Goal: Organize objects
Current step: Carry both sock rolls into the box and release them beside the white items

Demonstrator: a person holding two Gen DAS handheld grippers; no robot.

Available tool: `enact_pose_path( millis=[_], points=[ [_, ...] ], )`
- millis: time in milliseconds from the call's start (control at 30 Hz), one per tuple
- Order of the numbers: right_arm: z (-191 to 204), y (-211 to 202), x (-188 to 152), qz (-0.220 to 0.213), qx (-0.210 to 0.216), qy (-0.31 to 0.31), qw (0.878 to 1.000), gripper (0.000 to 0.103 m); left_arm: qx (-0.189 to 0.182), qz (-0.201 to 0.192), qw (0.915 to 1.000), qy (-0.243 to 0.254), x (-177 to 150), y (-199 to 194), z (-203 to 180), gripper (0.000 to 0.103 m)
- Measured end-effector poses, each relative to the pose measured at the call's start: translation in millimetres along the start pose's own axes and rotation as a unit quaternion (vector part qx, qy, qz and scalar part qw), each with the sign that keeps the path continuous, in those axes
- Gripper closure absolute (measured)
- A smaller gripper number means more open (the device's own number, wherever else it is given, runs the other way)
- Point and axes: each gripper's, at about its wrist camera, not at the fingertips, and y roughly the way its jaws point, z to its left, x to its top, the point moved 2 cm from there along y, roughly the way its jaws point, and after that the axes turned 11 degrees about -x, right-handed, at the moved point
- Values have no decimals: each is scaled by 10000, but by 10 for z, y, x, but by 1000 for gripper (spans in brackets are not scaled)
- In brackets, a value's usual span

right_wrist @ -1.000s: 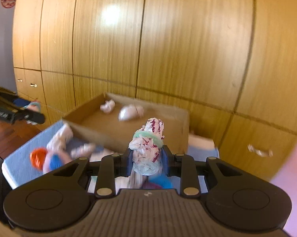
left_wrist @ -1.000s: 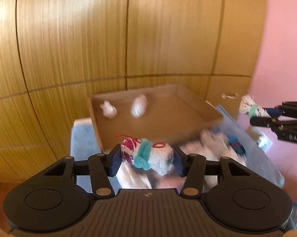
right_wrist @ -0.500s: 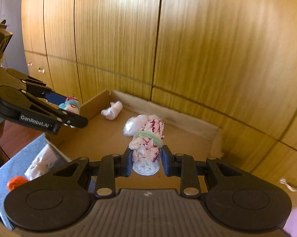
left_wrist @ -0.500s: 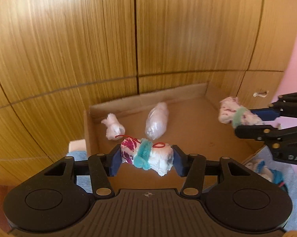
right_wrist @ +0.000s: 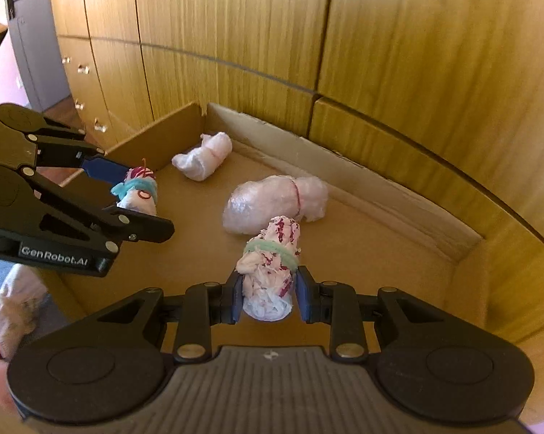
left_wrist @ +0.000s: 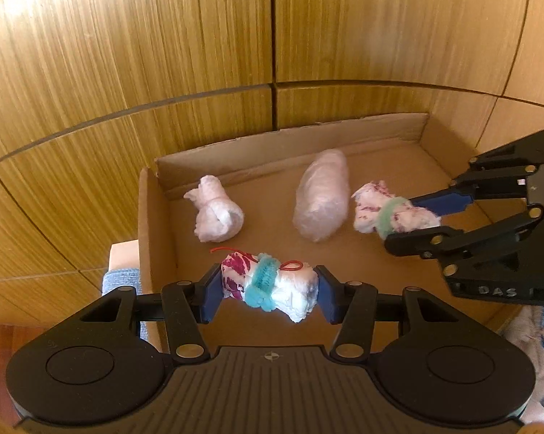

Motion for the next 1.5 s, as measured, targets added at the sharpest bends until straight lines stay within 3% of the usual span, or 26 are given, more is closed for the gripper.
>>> enact_pose_path(
  millis=[367,700,1200,1500],
  points=[
    [145,327,368,-96,204,-586,9980,77,227,-25,9996,-133,39,236,127,44],
    [101,445,416,-99,317,-895,9954,74,388,-130,9992,-12,40,300,132,42],
    [-143,352,401,-81,179,-810,9965,60,374,-161,9992,-27,46,285,118,24],
    [-140,266,468,-117,106,-755,9970,58,363,-245,9990,-22,36,184,122,18]
  ],
)
